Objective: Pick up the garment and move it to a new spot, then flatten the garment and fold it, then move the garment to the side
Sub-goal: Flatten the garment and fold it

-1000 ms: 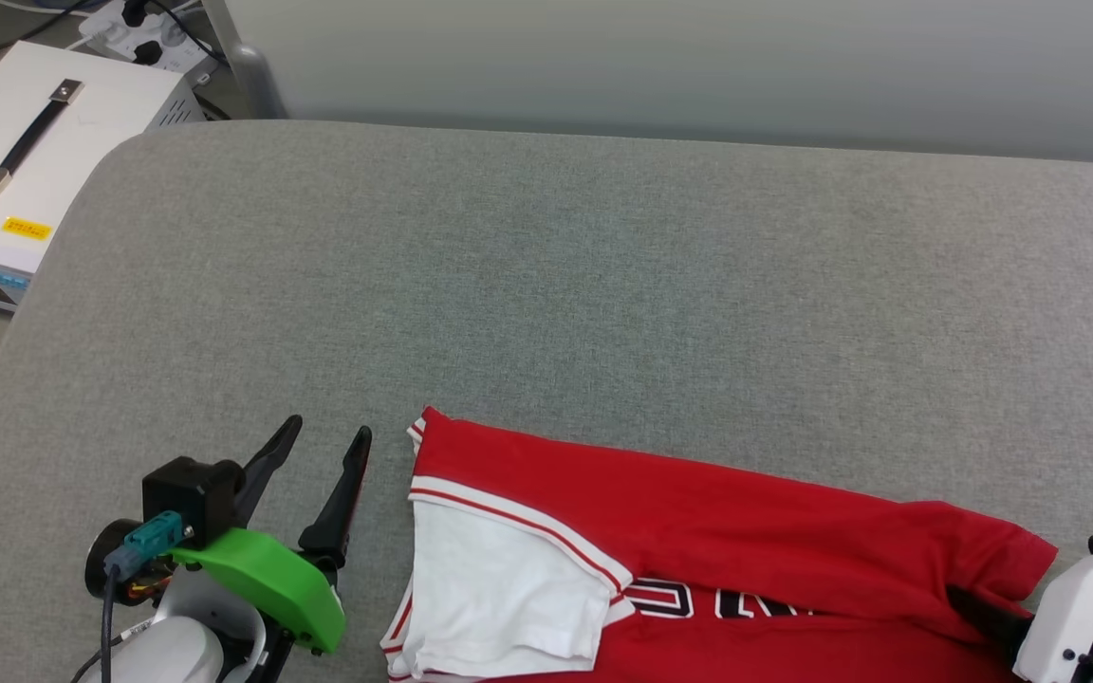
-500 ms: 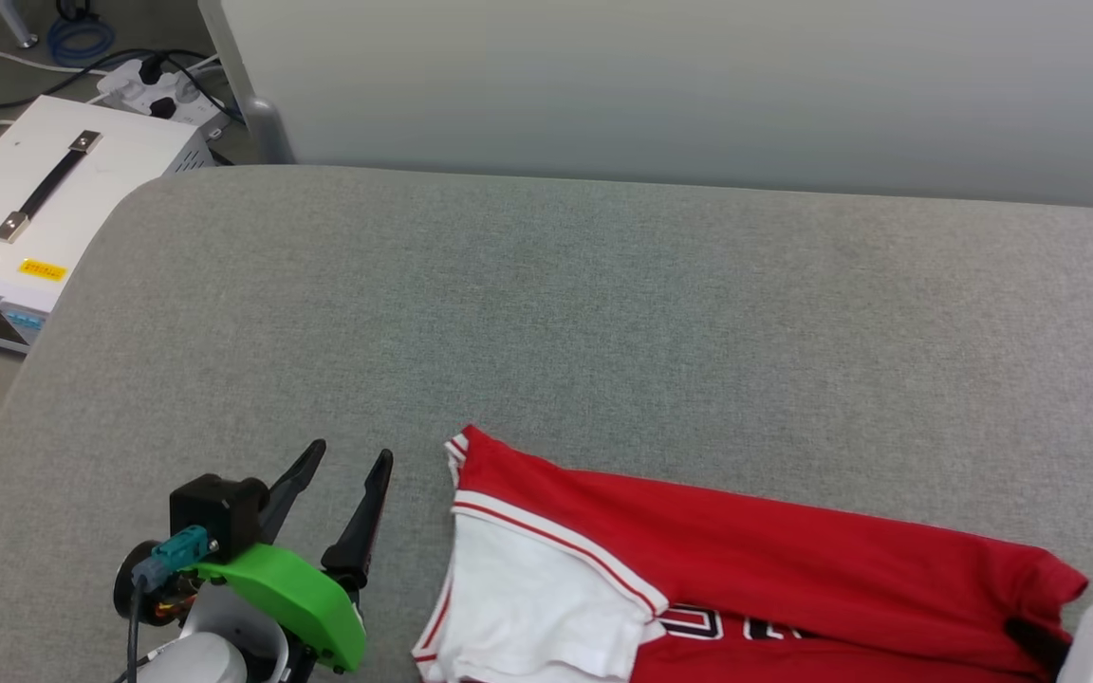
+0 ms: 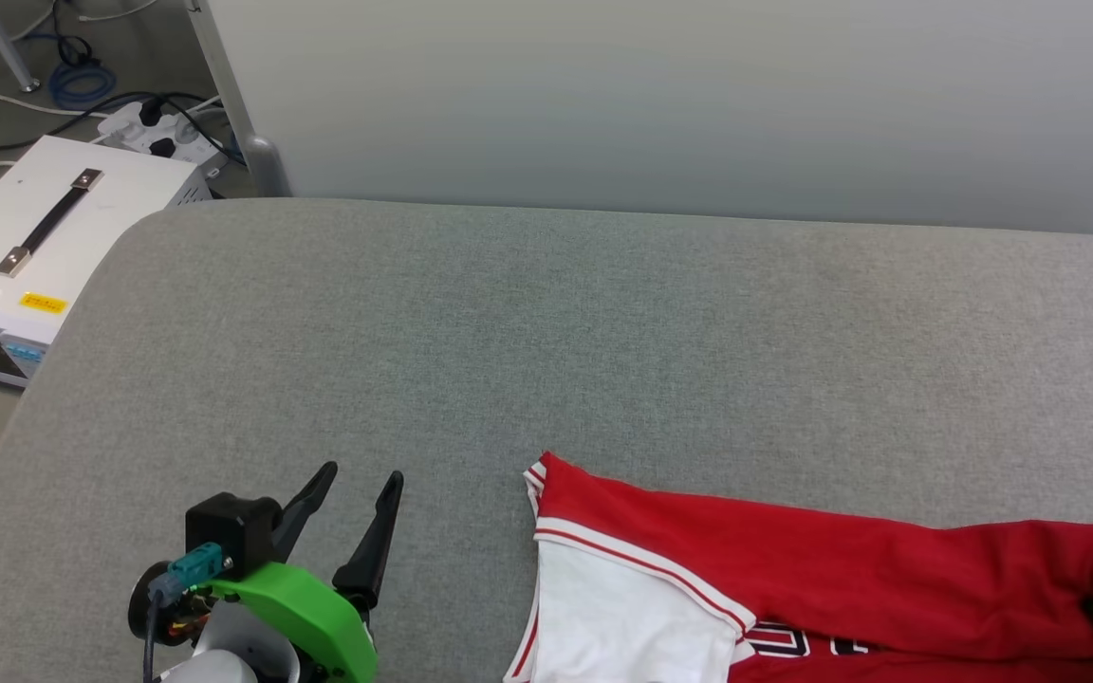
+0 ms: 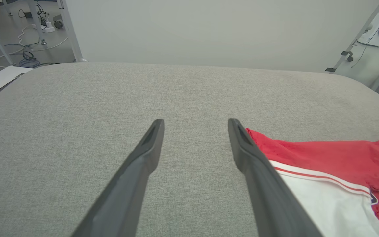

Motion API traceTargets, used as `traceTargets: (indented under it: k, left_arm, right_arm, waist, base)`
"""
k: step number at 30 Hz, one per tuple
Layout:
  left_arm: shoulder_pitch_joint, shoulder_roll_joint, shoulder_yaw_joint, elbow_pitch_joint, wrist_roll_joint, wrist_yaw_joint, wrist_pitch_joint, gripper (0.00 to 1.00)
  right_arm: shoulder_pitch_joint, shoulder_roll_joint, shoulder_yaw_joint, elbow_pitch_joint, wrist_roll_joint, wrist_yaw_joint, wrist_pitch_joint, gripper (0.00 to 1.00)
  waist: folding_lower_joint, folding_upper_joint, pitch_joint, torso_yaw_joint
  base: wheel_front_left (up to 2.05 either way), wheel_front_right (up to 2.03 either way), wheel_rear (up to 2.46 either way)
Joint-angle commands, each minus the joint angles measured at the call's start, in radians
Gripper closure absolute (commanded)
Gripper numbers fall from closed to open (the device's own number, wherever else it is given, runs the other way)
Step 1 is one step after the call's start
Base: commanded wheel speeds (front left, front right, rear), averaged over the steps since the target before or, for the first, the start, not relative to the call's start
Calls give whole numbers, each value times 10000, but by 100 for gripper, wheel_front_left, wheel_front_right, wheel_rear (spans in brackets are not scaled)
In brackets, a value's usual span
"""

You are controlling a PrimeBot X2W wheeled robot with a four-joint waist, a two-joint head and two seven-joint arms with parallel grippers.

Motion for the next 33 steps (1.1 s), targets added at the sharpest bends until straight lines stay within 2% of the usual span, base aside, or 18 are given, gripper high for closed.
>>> traceTargets:
  k: [1, 7, 12, 20, 24, 29, 33]
  left_arm:
    - [184, -89, -10, 31, -19, -37, -72, 0]
    - [290, -144, 22, 111, -57, 35, -109, 0]
    - [353, -168, 43, 162, -87, 101, -124, 0]
    - [476, -245, -8, 241, -144, 53, -148, 0]
    - [447, -248, -36, 292, -146, 20, -137, 0]
    - [377, -249, -27, 313, -186, 1, -105, 0]
    - [325, -252, -13, 263, -247, -49, -76, 0]
  right_arm:
    - [227, 154, 103, -301, 0, -7, 148, 100]
    - [509, 1160, 144, -1706, 321, -7, 1105, 100]
    - [792, 1989, 325, -2798, 63, -7, 1950, 100]
    - [823, 3286, 1166, -4031, 151, -7, 2808, 100]
    - [584, 3526, 1598, -3843, 578, -7, 2754, 100]
    - [209, 3540, 2582, -2767, 2163, -7, 1673, 100]
    - [-319, 3542, 3357, -1831, 2401, -7, 773, 100]
  waist:
    - [0, 0, -110, 2]
    - [0, 0, -292, 63]
    - [0, 0, -432, 246]
    - [0, 0, -527, 566]
    - [0, 0, -509, 727]
    - [0, 0, -500, 961]
    - [0, 0, -452, 1146]
  base:
    - [0, 0, 0]
    - [0, 0, 0]
    - [0, 0, 0]
    - [0, 0, 0]
    - [0, 0, 0]
    - [0, 0, 0]
    - [0, 0, 0]
